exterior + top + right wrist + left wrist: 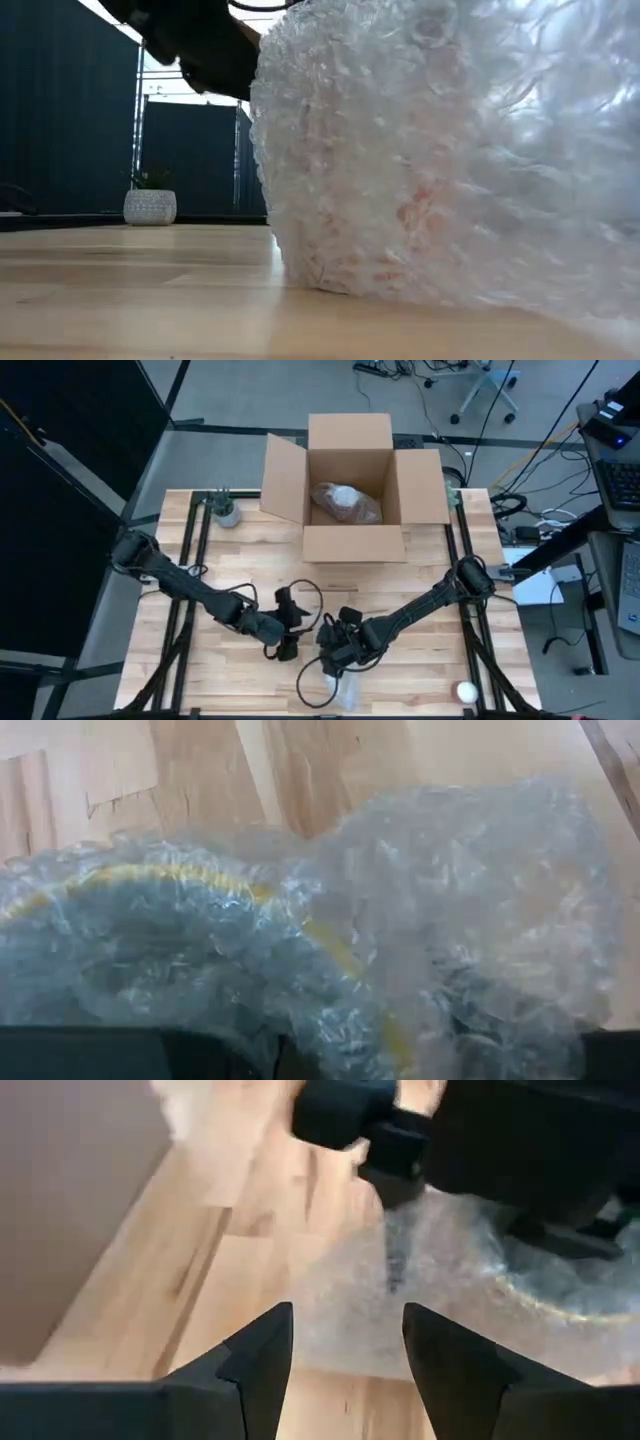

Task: Wrap mug
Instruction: Wrap the orange patterned mug with the transparent bubble wrap

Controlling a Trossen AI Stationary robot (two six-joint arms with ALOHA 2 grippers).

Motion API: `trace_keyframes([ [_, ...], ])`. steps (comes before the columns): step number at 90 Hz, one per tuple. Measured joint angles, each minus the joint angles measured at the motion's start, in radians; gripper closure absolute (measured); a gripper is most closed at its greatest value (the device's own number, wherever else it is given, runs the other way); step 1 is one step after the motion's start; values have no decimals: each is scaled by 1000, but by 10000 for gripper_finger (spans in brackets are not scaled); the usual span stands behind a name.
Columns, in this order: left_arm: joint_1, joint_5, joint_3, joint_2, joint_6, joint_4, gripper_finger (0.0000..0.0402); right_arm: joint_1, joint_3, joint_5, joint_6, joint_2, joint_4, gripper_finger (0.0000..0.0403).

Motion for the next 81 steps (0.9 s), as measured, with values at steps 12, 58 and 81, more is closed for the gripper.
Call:
trace_keyframes([
  [12,22,18,0,37,28,21,223,0,0,1,-9,0,2,216],
  [58,34,22,-1,47,105,-17,223,1,0,3,-20,0,6,216],
  [81,35,23,-1,47,103,-10,223,1,0,3,-21,0,6,216],
])
